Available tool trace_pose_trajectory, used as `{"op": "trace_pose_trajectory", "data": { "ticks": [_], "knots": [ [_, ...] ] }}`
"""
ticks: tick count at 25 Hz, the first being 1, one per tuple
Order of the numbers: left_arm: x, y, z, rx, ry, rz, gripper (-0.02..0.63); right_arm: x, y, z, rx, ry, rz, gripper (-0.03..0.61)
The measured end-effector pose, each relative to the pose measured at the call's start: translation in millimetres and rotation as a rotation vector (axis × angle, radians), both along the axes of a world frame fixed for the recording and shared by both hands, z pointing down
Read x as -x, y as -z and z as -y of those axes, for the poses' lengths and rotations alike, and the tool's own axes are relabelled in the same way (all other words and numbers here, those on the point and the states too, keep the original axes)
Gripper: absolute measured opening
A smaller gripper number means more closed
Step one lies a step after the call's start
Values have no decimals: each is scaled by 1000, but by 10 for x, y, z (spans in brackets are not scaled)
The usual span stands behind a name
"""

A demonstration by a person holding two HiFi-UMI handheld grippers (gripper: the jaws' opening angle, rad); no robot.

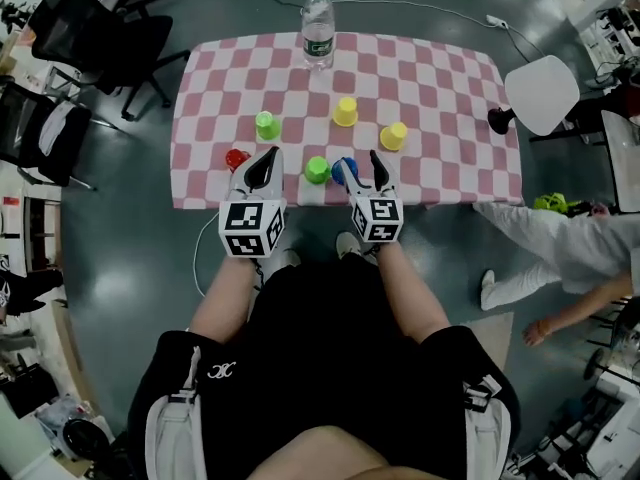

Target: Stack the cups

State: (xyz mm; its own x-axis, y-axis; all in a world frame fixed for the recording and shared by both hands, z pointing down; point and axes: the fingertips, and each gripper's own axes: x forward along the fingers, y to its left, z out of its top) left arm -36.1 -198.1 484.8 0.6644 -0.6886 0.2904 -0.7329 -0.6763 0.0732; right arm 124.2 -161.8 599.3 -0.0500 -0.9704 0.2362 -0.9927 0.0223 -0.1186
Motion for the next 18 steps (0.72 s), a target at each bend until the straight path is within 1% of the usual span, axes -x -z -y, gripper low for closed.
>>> {"op": "trace_pose_trajectory", "data": {
  "ticks": [2, 4, 7, 9, 10, 14, 18],
  "knots": [
    [-54, 23, -19, -2, -11, -5, 15, -95, 335, 6, -71, -34, -7, 283],
    [-118, 50, -39, -6, -24, -10, 15, -191, 635, 3, -120, -74, -34, 275],
    [-237, 130, -34, -24, -45, -24, 15, -332, 1012, -16, -163, -141, -92, 176],
    [-313, 202, -23, -40, -58, -36, 15, -411, 1212, -41, -179, -188, -119, 50],
    [-342, 235, -33, -44, -62, -42, 15, -433, 1293, -63, -183, -204, -128, 8],
    [-502, 356, -42, -59, -80, -75, 15, -487, 1541, -79, -217, -209, -145, 5],
    [-665, 385, -77, -62, -104, -97, 15, -505, 1598, -109, -226, -202, -147, 5]
  ]
}}
